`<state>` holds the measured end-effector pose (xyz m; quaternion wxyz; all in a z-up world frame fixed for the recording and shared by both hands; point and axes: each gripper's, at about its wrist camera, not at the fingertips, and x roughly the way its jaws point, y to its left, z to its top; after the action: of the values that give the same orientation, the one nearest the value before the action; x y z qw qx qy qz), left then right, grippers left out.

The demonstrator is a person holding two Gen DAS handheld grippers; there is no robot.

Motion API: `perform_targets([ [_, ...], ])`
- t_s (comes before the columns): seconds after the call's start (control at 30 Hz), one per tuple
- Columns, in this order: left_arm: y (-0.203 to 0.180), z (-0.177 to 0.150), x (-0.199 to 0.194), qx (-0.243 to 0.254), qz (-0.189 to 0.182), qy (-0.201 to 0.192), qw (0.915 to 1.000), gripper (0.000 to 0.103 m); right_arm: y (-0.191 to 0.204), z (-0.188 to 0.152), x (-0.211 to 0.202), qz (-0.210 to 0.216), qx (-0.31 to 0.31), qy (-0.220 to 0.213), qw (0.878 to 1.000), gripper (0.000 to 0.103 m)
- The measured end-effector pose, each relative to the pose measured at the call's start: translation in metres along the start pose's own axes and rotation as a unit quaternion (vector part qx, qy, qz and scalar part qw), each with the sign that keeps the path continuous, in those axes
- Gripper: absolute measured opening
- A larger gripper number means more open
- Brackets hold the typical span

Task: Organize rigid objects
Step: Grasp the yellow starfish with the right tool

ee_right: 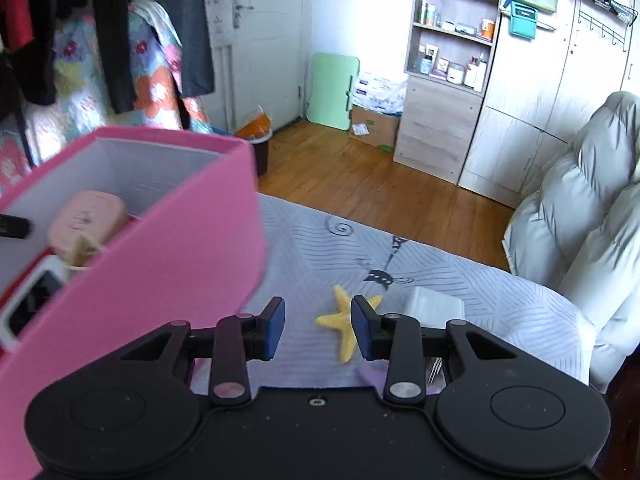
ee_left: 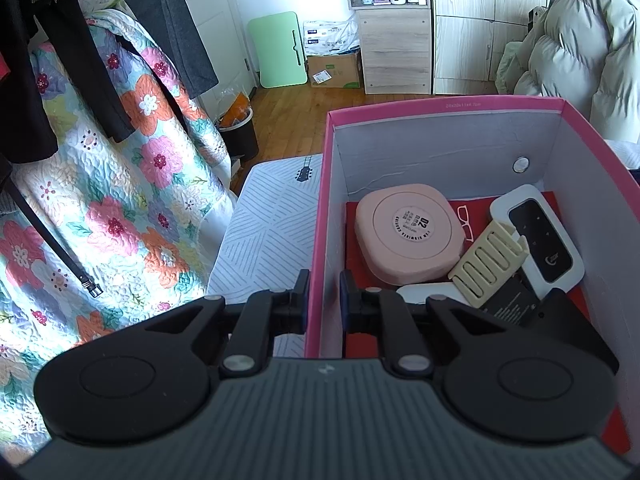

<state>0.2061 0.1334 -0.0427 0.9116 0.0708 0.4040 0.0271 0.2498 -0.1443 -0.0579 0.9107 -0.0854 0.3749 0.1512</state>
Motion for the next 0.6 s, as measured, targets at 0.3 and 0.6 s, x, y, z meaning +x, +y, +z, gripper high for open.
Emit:
perform_targets([
  [0.3, 0.0, 0.001, -0.001, 0.002, 0.003, -0.001, 1.0, 0.012, -0.008, -0.009, 0.024, -0.022, 0.04, -0.008, 0.999, 0.05],
  [0.6, -0.001, 0.0, -0.003, 0.002, 0.004, -0.001, 1.0, 0.012, 0.002, -0.018, -0.011, -0.027, 0.048, -0.029, 0.998, 0.037],
])
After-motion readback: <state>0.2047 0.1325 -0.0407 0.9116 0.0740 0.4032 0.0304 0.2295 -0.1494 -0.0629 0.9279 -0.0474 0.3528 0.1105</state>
